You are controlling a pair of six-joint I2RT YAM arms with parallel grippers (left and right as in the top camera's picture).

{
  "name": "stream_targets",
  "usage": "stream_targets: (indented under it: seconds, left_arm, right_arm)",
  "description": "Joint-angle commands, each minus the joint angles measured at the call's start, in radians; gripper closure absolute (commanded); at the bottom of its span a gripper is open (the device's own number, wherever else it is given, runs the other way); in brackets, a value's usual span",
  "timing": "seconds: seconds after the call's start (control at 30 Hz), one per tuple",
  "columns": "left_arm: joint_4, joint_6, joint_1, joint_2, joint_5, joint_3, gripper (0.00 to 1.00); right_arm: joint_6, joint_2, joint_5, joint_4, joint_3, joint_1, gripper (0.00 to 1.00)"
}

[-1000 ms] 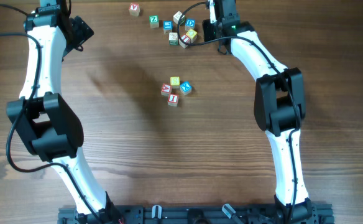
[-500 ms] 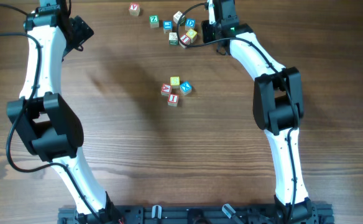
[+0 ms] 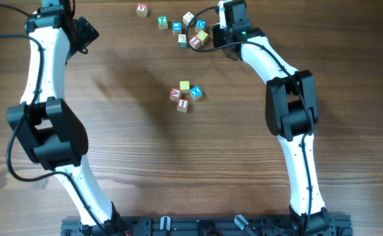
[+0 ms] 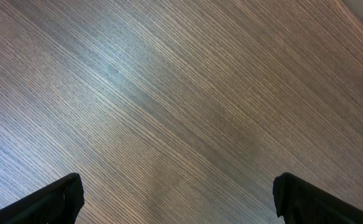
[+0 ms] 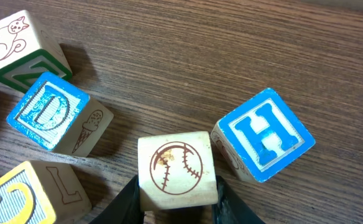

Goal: Form a circle
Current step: 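Carry the cream block down toward the X and I blocks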

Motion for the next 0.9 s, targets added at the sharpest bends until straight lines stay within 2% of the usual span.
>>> stream_targets:
  seconds: [0.0, 0.4, 0.63, 0.77, 0.87]
  left_arm:
    - [0.002, 0.005, 0.002, -0.003, -0.013, 0.010, 0.00]
    - [0.002, 0.005, 0.002, -0.003, -0.013, 0.010, 0.00]
    - [0.002, 0.005, 0.002, -0.003, -0.013, 0.010, 0.00]
    - [0.002, 0.005, 0.002, -0.003, -0.013, 0.010, 0.00]
    - [0.002, 0.005, 0.002, -0.003, -0.013, 0.010, 0.00]
  right_arm:
    - [-0.003, -0.015, -0.016, -0.013, 0.006, -0.002, 0.75]
    - [0.076, -0.209, -0.017, -0.262, 0.006, -0.002, 0.80]
    - [0.084, -0.359, -0.226, -0.555, 0.006, -0.002, 0.80]
    - [0.084, -0.362, -0.264, -0.873, -0.006, -0.001, 0.83]
    - [0.103, -0.359, -0.265, -1.030, -0.072, 0.021, 0.87]
